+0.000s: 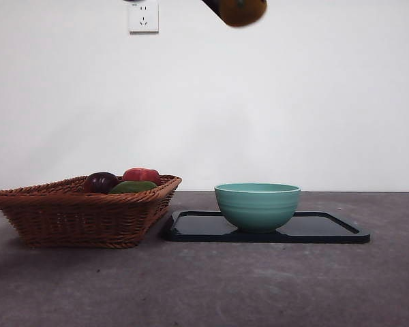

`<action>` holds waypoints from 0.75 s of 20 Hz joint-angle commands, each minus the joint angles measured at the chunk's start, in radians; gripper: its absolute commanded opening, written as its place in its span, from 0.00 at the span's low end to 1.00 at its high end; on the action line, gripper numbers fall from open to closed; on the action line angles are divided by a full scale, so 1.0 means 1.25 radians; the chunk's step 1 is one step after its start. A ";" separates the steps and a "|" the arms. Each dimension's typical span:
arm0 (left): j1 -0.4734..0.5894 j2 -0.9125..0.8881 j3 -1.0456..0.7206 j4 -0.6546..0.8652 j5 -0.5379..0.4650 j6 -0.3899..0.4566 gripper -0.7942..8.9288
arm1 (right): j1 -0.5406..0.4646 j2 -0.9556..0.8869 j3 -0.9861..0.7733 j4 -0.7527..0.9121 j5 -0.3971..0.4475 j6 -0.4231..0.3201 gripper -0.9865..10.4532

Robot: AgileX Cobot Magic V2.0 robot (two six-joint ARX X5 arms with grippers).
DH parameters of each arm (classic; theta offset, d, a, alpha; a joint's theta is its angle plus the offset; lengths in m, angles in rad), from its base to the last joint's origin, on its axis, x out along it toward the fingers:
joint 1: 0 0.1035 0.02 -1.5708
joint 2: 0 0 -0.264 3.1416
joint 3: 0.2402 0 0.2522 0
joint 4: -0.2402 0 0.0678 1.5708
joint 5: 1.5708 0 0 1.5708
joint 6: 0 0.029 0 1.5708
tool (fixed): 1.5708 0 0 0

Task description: Pick up the wifruite, put it on the bowl, pick up the plate, put it on desk

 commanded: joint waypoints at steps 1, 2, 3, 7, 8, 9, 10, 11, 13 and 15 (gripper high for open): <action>-0.007 -0.065 -0.074 -0.051 0.000 -0.010 0.33 | 0.003 0.001 0.007 0.005 0.001 -0.008 0.57; -0.005 -0.095 -0.119 -0.051 0.000 -0.012 0.33 | 0.003 0.001 0.007 0.005 0.001 -0.008 0.57; -0.002 -0.128 -0.174 -0.050 -0.003 -0.013 0.33 | 0.003 0.001 0.007 0.005 0.001 -0.008 0.57; 0.006 -0.227 -0.355 -0.050 -0.078 -0.031 0.33 | 0.003 0.001 0.007 0.005 -0.001 -0.005 0.57; 0.010 -0.245 -0.390 -0.050 -0.086 -0.039 0.33 | 0.003 0.001 0.007 0.005 -0.001 -0.005 0.57; 0.015 -0.267 -0.434 -0.050 -0.087 -0.042 0.33 | 0.003 0.001 0.007 0.005 -0.001 -0.005 0.57; 0.020 -0.284 -0.470 -0.050 -0.088 -0.045 0.33 | 0.003 0.001 0.007 0.005 -0.001 -0.005 0.57; 0.027 -0.302 -0.511 -0.050 -0.093 -0.052 0.33 | 0.003 0.001 0.007 0.005 -0.001 -0.005 0.57; 0.047 -0.337 -0.590 -0.050 -0.124 -0.066 0.33 | 0.003 0.001 0.007 0.005 -0.001 -0.005 0.57; 0.069 -0.368 -0.662 -0.049 -0.142 -0.087 0.33 | 0.003 0.001 0.007 0.005 -0.001 -0.005 0.57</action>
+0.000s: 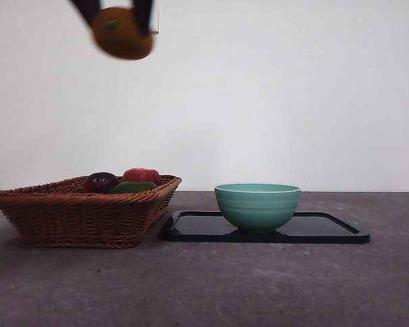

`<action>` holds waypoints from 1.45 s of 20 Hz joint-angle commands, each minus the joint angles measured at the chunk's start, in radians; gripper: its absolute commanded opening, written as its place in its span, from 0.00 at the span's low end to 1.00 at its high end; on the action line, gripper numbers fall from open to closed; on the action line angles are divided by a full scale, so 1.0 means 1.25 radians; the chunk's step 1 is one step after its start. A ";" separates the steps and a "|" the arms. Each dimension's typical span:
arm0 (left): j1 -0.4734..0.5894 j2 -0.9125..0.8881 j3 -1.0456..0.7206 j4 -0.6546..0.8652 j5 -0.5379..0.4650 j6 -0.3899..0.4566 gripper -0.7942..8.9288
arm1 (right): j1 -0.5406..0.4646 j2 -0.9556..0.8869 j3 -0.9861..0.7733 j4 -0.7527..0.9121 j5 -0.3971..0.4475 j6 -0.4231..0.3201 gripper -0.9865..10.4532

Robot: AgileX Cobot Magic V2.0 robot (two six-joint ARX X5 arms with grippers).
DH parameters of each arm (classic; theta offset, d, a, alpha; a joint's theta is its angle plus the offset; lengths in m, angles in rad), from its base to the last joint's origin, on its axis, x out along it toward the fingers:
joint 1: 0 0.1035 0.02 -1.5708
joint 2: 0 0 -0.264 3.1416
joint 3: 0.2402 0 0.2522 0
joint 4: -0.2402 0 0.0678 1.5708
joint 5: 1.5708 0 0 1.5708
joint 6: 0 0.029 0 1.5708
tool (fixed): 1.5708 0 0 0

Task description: Pick up the wifruite, put it on the bowl, pick up the plate, put it on desk

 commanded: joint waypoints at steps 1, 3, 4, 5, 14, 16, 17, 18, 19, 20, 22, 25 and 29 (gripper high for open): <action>0.016 -0.025 -0.057 -0.043 -0.009 -0.027 0.33 | 0.003 0.001 0.007 0.006 0.000 -0.006 0.57; 0.031 -0.074 -0.139 0.045 -0.009 -0.045 0.33 | 0.004 0.001 0.007 0.006 0.000 -0.006 0.57; 0.037 -0.103 -0.186 0.101 -0.009 -0.063 0.33 | 0.004 0.001 0.007 0.006 0.000 -0.005 0.57; 0.044 -0.126 -0.226 0.146 -0.009 -0.081 0.33 | 0.004 0.001 0.007 0.006 0.000 -0.005 0.57; 0.161 -0.089 -0.424 0.436 0.024 -0.131 0.33 | 0.003 0.001 0.007 0.006 0.000 -0.005 0.57; 0.174 -0.046 -0.424 0.485 0.040 -0.120 0.33 | 0.003 0.001 0.007 0.006 0.000 -0.005 0.57; 0.179 -0.023 -0.424 0.500 0.047 -0.115 0.33 | 0.003 0.001 0.007 0.006 0.000 -0.005 0.57; 0.182 0.002 -0.424 0.512 0.063 -0.109 0.33 | 0.003 0.001 0.007 0.006 0.000 -0.005 0.57; 0.184 0.027 -0.424 0.522 0.072 -0.095 0.33 | 0.003 0.001 0.007 0.006 0.000 -0.005 0.57; 0.184 0.052 -0.424 0.529 0.072 -0.081 0.33 | 0.003 0.001 0.007 0.006 0.000 -0.005 0.57; 0.184 0.093 -0.424 0.541 0.072 -0.070 0.33 | 0.003 0.001 0.007 0.006 0.000 -0.005 0.57; 0.184 0.131 -0.424 0.554 0.072 -0.060 0.33 | 0.003 0.001 0.007 0.006 0.000 -0.005 0.57; 0.185 0.143 -0.424 0.552 0.071 -0.050 0.33 | 0.003 0.001 0.007 0.006 0.000 -0.002 0.57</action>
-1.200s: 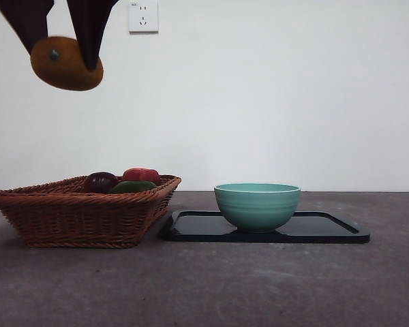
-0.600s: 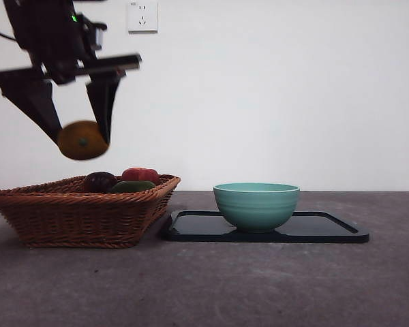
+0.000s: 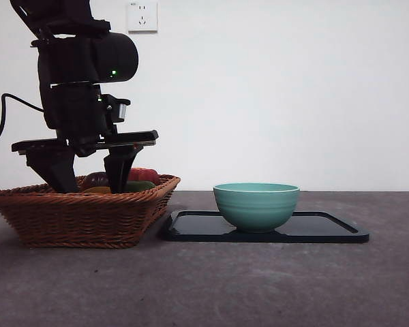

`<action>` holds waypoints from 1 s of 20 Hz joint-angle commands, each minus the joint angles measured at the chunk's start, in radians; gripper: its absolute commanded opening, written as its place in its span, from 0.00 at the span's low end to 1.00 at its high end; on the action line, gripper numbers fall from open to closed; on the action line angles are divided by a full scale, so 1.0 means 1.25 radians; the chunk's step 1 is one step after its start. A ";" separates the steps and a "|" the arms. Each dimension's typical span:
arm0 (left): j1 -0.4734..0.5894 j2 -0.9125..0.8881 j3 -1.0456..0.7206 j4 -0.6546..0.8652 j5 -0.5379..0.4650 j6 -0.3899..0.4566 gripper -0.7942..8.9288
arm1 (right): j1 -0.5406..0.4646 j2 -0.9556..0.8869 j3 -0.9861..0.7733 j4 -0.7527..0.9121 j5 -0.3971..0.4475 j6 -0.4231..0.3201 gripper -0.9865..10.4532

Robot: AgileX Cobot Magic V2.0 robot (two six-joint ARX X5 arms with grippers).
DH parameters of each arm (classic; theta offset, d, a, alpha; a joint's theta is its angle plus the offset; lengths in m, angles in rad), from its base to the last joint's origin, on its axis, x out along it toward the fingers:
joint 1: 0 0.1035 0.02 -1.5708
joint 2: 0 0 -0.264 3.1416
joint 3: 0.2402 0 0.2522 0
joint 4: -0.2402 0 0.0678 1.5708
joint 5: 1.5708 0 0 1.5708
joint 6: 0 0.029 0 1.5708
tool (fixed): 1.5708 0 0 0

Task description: Pick up the wifruite, put it on the bowl, pick up the plate, put it on desk

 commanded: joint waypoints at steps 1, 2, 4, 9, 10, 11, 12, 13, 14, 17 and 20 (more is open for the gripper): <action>-0.002 0.018 0.010 -0.001 0.002 0.013 0.34 | 0.003 0.001 0.007 0.007 -0.001 -0.002 0.57; -0.001 0.018 0.010 -0.002 0.002 0.010 0.34 | 0.003 0.001 0.007 0.007 -0.001 -0.002 0.57; -0.001 0.018 0.010 0.000 0.002 0.010 0.39 | 0.003 0.001 0.007 0.007 -0.001 -0.002 0.57; 0.014 0.015 0.028 -0.004 0.003 0.012 0.64 | 0.003 0.001 0.007 0.007 -0.001 -0.003 0.57; 0.018 0.009 0.039 -0.021 0.004 0.019 0.64 | 0.003 0.001 0.007 0.007 -0.001 -0.002 0.57; 0.021 0.002 0.052 -0.035 0.004 0.028 0.64 | 0.003 0.001 0.007 0.008 -0.001 -0.002 0.57; 0.023 -0.012 0.064 -0.050 0.004 0.038 0.64 | 0.003 0.001 0.007 0.007 -0.001 -0.002 0.57; 0.023 -0.031 0.070 -0.060 0.005 0.044 0.64 | 0.003 0.001 0.007 0.007 -0.001 -0.002 0.57; 0.023 -0.060 0.072 -0.067 0.005 0.049 0.63 | 0.003 0.001 0.007 0.007 -0.001 -0.002 0.57; 0.022 -0.170 0.072 -0.109 0.041 0.079 0.63 | 0.003 0.001 0.007 0.007 0.000 -0.002 0.57; 0.018 -0.298 0.072 -0.180 0.121 0.139 0.63 | 0.003 0.001 0.007 0.007 0.000 -0.002 0.57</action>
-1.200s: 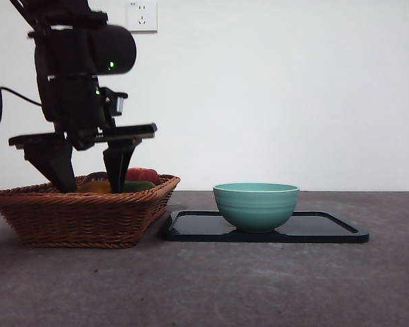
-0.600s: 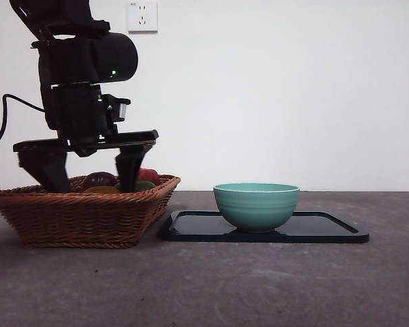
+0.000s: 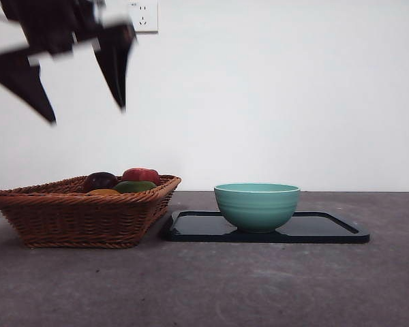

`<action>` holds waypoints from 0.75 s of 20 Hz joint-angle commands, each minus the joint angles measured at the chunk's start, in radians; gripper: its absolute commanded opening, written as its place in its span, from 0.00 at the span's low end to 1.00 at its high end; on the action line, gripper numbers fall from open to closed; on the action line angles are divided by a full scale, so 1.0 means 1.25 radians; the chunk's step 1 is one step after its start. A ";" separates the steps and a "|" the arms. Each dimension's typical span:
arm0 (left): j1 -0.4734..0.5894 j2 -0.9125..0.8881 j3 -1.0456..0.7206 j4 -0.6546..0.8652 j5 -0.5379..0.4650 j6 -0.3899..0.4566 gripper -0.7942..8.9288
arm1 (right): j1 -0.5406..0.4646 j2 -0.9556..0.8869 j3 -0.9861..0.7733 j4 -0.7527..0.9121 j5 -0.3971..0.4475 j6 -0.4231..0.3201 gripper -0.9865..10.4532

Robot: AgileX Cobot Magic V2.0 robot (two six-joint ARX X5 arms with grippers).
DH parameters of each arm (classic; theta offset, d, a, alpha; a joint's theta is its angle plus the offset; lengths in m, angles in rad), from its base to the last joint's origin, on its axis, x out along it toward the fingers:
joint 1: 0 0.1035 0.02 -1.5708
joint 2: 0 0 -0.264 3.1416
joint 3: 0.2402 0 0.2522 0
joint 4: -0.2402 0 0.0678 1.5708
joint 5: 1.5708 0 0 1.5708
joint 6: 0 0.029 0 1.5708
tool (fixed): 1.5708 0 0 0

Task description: Pick up the wifruite, put it on the bowl, pick up the plate, put it on desk

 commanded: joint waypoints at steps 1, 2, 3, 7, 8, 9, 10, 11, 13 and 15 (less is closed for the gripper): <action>-0.012 -0.075 0.016 -0.056 0.079 0.075 0.63 | 0.003 0.001 0.007 0.007 0.000 -0.002 0.57; -0.021 -0.118 0.016 -0.087 0.122 0.097 0.63 | 0.003 0.001 0.007 0.007 0.000 -0.002 0.57; -0.030 -0.154 0.016 -0.115 0.146 0.113 0.63 | 0.003 0.001 0.007 0.007 -0.001 -0.002 0.57; -0.087 -0.298 0.016 -0.187 0.167 0.153 0.63 | 0.003 0.001 0.007 0.007 0.000 0.010 0.57; -0.104 -0.344 0.016 -0.198 0.182 0.164 0.63 | 0.003 0.001 0.007 0.007 -0.001 0.020 0.57; -0.110 -0.366 0.016 -0.205 0.197 0.175 0.63 | 0.003 0.001 0.007 0.008 -0.001 0.031 0.57; -0.117 -0.396 0.016 -0.215 0.215 0.186 0.63 | 0.003 0.001 0.007 0.008 -0.001 0.048 0.57; -0.123 -0.424 0.016 -0.218 0.229 0.188 0.63 | 0.003 0.001 0.007 0.008 -0.001 0.060 0.57; -0.130 -0.471 0.016 -0.215 0.248 0.188 0.63 | 0.003 0.001 0.007 0.008 -0.001 0.076 0.57; -0.132 -0.509 0.016 -0.225 0.252 0.188 0.63 | 0.003 0.001 0.007 0.008 -0.001 0.082 0.57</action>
